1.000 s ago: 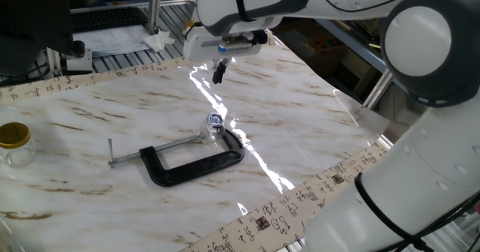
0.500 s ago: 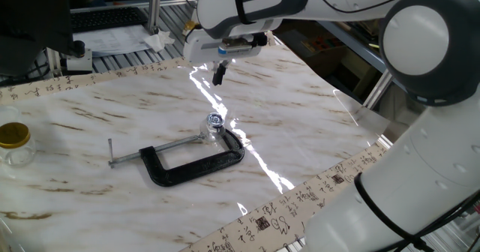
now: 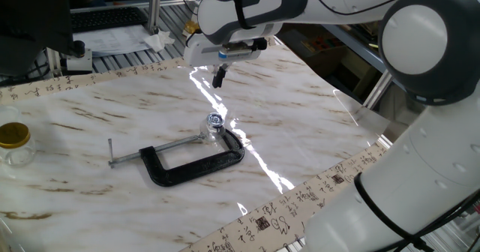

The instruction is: Unscrew the lid from the jar

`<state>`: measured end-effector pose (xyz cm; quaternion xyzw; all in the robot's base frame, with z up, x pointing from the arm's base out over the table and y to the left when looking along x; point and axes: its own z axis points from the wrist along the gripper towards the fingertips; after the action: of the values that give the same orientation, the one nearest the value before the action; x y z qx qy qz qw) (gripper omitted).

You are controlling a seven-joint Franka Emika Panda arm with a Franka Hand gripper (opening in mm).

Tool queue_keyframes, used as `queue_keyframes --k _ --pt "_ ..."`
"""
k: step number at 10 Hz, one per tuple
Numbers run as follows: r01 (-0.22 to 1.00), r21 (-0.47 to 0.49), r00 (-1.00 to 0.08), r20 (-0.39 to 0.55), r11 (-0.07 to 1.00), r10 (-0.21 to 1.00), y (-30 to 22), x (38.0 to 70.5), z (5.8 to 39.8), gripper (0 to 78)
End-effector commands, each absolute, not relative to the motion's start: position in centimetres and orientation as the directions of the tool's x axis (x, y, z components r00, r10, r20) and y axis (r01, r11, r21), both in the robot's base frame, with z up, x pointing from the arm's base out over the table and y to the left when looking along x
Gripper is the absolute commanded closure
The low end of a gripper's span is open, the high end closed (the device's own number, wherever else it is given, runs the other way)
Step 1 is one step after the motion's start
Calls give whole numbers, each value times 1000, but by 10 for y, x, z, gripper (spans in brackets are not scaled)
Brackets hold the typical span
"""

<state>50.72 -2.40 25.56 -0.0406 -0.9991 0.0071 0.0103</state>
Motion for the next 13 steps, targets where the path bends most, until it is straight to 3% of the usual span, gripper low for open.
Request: queue_keyframes --k 1,7,13 --pt "70 -12 -997 12 998 70 -24 508 256 776" --pt "98 -6 -995 -19 995 98 -24 508 256 776" --pt "237 -15 -971 28 971 238 -24 508 256 776"
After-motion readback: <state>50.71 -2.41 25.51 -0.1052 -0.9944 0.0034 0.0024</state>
